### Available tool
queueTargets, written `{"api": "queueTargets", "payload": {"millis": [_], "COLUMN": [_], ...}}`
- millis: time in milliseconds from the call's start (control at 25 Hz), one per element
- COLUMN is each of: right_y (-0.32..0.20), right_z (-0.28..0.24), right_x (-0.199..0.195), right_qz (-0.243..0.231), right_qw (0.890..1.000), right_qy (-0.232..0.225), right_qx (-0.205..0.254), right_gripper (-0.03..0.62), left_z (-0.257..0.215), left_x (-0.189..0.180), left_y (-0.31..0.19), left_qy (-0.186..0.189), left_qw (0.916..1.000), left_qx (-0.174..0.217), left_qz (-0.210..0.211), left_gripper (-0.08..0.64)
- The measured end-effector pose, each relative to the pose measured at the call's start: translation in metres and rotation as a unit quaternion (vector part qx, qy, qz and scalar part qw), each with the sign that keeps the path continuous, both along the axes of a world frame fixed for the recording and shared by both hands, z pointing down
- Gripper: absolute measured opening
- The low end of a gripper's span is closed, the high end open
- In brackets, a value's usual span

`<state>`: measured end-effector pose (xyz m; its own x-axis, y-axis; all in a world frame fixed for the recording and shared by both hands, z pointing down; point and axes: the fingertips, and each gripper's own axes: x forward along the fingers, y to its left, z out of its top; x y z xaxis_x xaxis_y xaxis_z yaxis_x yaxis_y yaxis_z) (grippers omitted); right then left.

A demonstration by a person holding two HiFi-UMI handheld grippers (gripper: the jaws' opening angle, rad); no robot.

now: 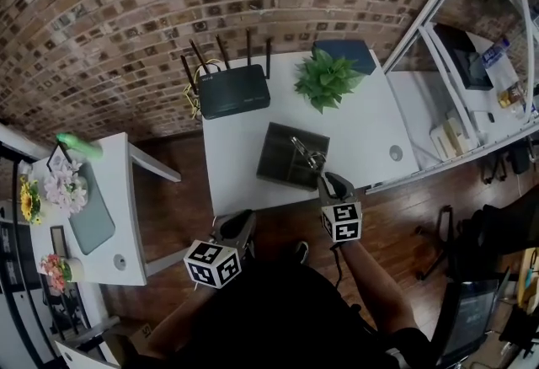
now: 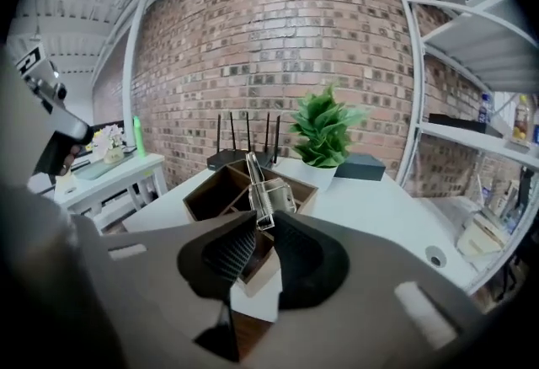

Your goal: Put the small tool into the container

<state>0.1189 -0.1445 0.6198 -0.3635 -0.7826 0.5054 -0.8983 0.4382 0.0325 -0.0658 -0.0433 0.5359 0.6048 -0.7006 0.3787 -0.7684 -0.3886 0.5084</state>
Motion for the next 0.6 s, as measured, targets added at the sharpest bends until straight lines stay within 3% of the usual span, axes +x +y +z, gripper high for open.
{"api": "queueTargets", "payload": {"millis": [200,400,600], "right_y": [0.019,0.059,0.093], "right_z": [-0.040,-0.072,-0.091], "right_x": [0.015,0.028,0.029], "right_qz": [0.041,0.091,0.126], "right_qw": [0.997,0.986,0.978], "right_qy": [-0.063,-0.140,-0.163], "right_qx": [0.015,0.021,0.027], "right_gripper": [0.041,0.011,0.011], "left_z": [0.001,0.004,0.014], "left_x": [0.014,0.031,0.045], "left_y": [-0.003,-0.003,0.004], "left_qy": [0.009,0.024,0.038], "left_qw": [0.9992,0.9959,0.9893], "left_qx": [-0.001,-0.009,-0.026], "left_qz": [0.039,0.086,0.139], "left_gripper": [0.023,0.023,0.021]}}
